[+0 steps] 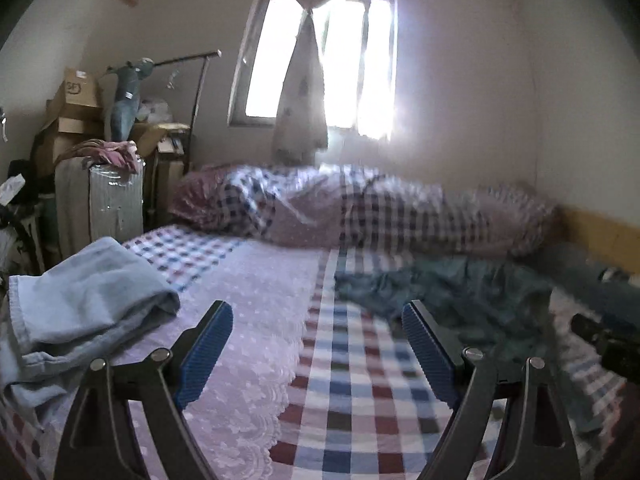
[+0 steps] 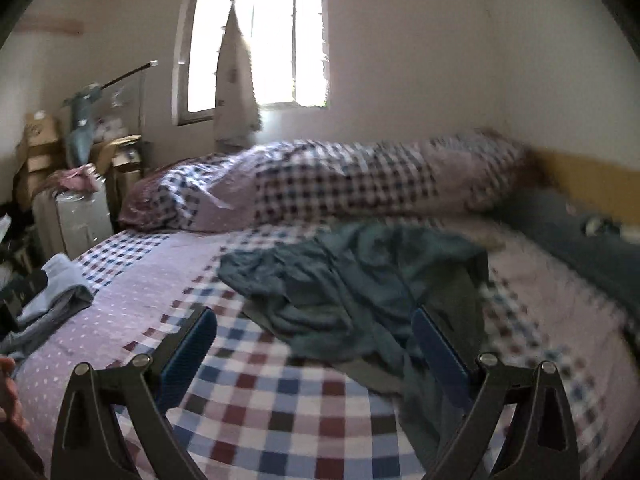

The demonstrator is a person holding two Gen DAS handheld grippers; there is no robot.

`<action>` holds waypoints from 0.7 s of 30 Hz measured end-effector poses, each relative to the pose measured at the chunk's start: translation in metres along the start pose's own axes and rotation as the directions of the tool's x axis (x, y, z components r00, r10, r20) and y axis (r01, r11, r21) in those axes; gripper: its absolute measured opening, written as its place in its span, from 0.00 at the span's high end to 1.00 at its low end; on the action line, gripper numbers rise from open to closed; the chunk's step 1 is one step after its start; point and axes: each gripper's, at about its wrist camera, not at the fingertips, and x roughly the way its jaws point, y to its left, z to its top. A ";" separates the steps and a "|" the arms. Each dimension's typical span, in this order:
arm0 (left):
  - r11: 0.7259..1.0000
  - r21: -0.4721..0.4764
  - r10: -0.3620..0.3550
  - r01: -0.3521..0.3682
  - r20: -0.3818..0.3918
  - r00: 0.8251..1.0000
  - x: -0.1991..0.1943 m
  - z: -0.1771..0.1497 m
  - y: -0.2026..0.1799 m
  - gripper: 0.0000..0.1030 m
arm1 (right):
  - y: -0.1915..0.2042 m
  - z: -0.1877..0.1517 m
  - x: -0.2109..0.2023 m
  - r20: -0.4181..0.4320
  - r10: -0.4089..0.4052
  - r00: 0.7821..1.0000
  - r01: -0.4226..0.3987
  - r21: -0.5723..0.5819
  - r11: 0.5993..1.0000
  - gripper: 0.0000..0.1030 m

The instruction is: Fold clothes

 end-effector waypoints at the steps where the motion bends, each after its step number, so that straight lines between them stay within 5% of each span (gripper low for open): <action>1: 1.000 0.006 -0.006 0.006 -0.019 1.000 0.009 -0.002 -0.006 0.13 | -0.003 -0.006 0.004 -0.010 -0.003 1.000 0.003 0.008 1.000 0.02; 8: 0.995 0.096 -0.018 0.033 -0.158 0.987 0.046 -0.018 -0.044 0.13 | -0.007 -0.028 0.034 -0.091 -0.028 0.995 0.027 -0.010 1.000 0.02; 21: 0.995 0.088 -0.025 0.047 -0.237 0.971 0.061 -0.029 -0.061 0.13 | -0.021 -0.045 0.071 -0.243 -0.068 0.968 0.070 -0.002 0.998 0.02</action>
